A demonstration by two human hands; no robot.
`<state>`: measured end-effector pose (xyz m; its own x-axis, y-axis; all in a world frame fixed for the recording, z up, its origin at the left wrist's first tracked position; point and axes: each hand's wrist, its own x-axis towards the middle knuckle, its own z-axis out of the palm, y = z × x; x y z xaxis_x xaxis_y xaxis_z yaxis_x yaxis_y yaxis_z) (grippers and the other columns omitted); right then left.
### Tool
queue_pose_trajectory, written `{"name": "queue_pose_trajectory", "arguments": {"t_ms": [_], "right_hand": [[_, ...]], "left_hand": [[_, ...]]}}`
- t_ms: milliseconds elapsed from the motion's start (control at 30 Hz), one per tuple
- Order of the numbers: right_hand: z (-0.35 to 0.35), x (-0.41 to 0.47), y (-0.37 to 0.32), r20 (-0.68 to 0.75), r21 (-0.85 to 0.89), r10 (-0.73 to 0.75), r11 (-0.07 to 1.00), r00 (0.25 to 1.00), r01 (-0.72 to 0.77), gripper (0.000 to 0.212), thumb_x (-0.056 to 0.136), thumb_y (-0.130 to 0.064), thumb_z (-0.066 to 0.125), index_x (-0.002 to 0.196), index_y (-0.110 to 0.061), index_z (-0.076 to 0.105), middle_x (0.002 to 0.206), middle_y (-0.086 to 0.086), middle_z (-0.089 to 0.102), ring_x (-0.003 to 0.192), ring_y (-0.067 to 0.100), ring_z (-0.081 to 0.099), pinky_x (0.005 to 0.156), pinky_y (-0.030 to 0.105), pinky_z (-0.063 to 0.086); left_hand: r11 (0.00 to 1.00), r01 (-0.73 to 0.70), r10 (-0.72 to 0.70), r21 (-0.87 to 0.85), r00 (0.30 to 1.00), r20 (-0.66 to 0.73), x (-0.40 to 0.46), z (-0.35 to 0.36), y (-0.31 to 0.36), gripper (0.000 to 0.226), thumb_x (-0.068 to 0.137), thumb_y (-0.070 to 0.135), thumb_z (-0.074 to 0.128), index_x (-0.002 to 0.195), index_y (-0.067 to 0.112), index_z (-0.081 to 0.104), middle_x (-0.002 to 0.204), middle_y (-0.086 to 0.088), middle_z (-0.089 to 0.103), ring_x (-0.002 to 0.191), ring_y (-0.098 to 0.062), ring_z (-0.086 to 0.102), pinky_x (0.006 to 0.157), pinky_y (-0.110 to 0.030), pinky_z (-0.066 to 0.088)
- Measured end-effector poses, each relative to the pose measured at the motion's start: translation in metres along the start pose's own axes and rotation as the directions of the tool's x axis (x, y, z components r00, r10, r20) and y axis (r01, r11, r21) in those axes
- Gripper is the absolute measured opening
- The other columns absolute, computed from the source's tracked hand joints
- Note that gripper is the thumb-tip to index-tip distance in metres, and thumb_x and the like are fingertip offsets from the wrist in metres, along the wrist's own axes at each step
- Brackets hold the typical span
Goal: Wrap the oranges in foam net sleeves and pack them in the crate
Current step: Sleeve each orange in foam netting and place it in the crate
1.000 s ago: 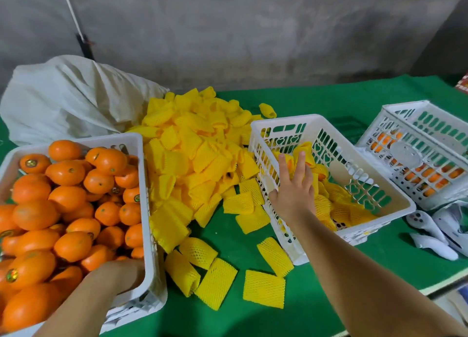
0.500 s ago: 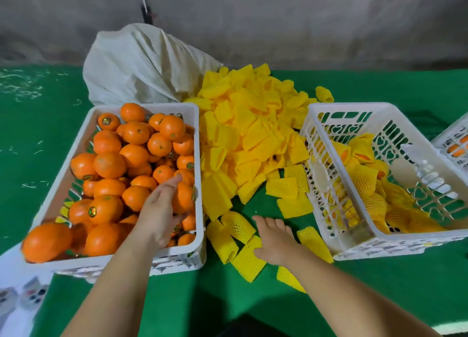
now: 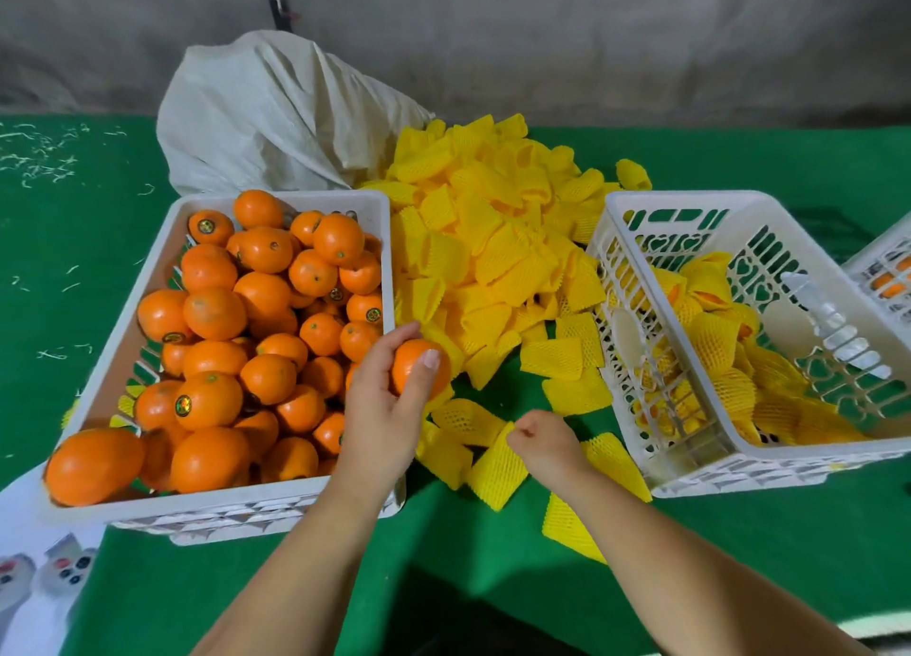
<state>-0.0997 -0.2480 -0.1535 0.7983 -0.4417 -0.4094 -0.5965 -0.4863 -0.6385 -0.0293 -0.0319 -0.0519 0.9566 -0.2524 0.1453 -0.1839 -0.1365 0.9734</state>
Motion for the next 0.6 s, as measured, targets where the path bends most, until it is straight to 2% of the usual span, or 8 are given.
{"name": "queue_pose_trajectory", "arguments": {"t_ms": [67, 167, 200, 267, 367, 467, 500, 600], "right_hand": [[-0.011, -0.002, -0.018, -0.069, 0.280, 0.082, 0.958, 0.994, -0.059, 0.010, 0.096, -0.021, 0.059, 0.090, -0.017, 0.066, 0.075, -0.001, 0.058, 0.070, 0.018, 0.051, 0.062, 0.032, 0.044], [-0.026, -0.007, -0.052, -0.087, 0.599, 0.161, 0.797, 0.983, -0.077, 0.009, 0.102, -0.024, 0.059, 0.096, -0.029, 0.064, 0.090, -0.003, 0.058, 0.081, 0.016, 0.053, 0.089, 0.048, 0.057], [-0.031, -0.011, -0.065, -0.064, 0.685, 0.153, 0.726, 0.986, -0.068, 0.008, 0.102, -0.023, 0.061, 0.099, -0.031, 0.063, 0.096, -0.008, 0.058, 0.087, 0.012, 0.055, 0.093, 0.047, 0.058], [-0.038, -0.020, -0.089, -0.011, 0.801, 0.079, 0.598, 0.997, -0.038, 0.008, 0.100, -0.022, 0.068, 0.107, -0.027, 0.065, 0.111, -0.009, 0.061, 0.099, 0.011, 0.059, 0.082, 0.043, 0.063], [-0.040, -0.031, -0.113, 0.034, 0.875, -0.027, 0.483, 0.999, -0.016, 0.014, 0.100, -0.021, 0.068, 0.112, -0.013, 0.071, 0.129, 0.007, 0.066, 0.116, 0.024, 0.064, 0.073, 0.044, 0.064], [-0.038, -0.040, -0.124, -0.008, 0.853, -0.069, 0.521, 0.998, 0.042, 0.013, 0.102, -0.009, 0.063, 0.113, -0.014, 0.069, 0.128, 0.008, 0.067, 0.110, 0.017, 0.068, 0.078, 0.040, 0.064], [-0.036, -0.039, -0.124, -0.032, 0.835, -0.098, 0.545, 0.995, 0.080, 0.018, 0.101, -0.004, 0.062, 0.113, -0.017, 0.065, 0.124, 0.008, 0.070, 0.102, 0.015, 0.072, 0.077, 0.037, 0.064], [-0.037, -0.036, -0.127, -0.067, 0.805, -0.153, 0.575, 0.986, 0.144, 0.041, 0.096, 0.004, 0.063, 0.117, -0.032, 0.058, 0.095, -0.008, 0.079, 0.083, 0.008, 0.076, 0.070, 0.030, 0.062]], "left_hand": [[1.000, -0.020, 0.020, 0.002, 1.000, 0.015, -0.001, 0.011, 0.005, 0.050, 0.099, 0.063, 0.049, 0.137, 0.033, 0.062, 0.123, 0.020, 0.066, 0.115, -0.002, 0.062, 0.091, -0.019, 0.050], [0.998, 0.011, -0.010, -0.054, 1.000, 0.019, 0.004, 0.022, 0.010, 0.041, 0.105, 0.054, 0.044, 0.128, 0.028, 0.065, 0.095, 0.026, 0.066, 0.089, 0.003, 0.062, 0.074, -0.009, 0.044], [0.998, 0.027, -0.025, -0.062, 0.999, 0.028, 0.006, 0.024, 0.009, 0.039, 0.105, 0.053, 0.045, 0.127, 0.028, 0.065, 0.099, 0.025, 0.067, 0.092, 0.005, 0.063, 0.075, -0.008, 0.045], [0.999, 0.025, -0.023, -0.044, 0.999, 0.042, 0.010, 0.024, 0.007, 0.037, 0.106, 0.053, 0.045, 0.126, 0.029, 0.064, 0.112, 0.021, 0.067, 0.102, 0.010, 0.062, 0.079, -0.007, 0.046], [0.999, 0.024, -0.023, -0.029, 0.999, 0.041, 0.014, 0.024, 0.003, 0.043, 0.107, 0.051, 0.036, 0.130, 0.027, 0.063, 0.121, 0.015, 0.066, 0.111, 0.001, 0.064, 0.088, -0.024, 0.054], [0.992, 0.079, -0.072, -0.097, 0.995, 0.068, 0.015, 0.023, 0.000, 0.044, 0.111, 0.051, 0.031, 0.130, 0.028, 0.062, 0.122, -0.001, 0.066, 0.117, -0.022, 0.066, 0.098, -0.054, 0.057], [0.993, 0.082, -0.073, -0.087, 0.992, 0.098, 0.016, 0.021, 0.000, 0.044, 0.109, 0.057, 0.032, 0.131, 0.031, 0.059, 0.126, -0.001, 0.063, 0.121, -0.020, 0.063, 0.103, -0.052, 0.054], [0.998, 0.049, -0.053, 0.031, 0.982, 0.181, 0.014, 0.015, 0.001, 0.060, 0.090, 0.074, 0.061, 0.139, 0.045, 0.042, 0.136, 0.012, 0.040, 0.128, 0.008, 0.045, 0.105, -0.017, 0.046]]}}
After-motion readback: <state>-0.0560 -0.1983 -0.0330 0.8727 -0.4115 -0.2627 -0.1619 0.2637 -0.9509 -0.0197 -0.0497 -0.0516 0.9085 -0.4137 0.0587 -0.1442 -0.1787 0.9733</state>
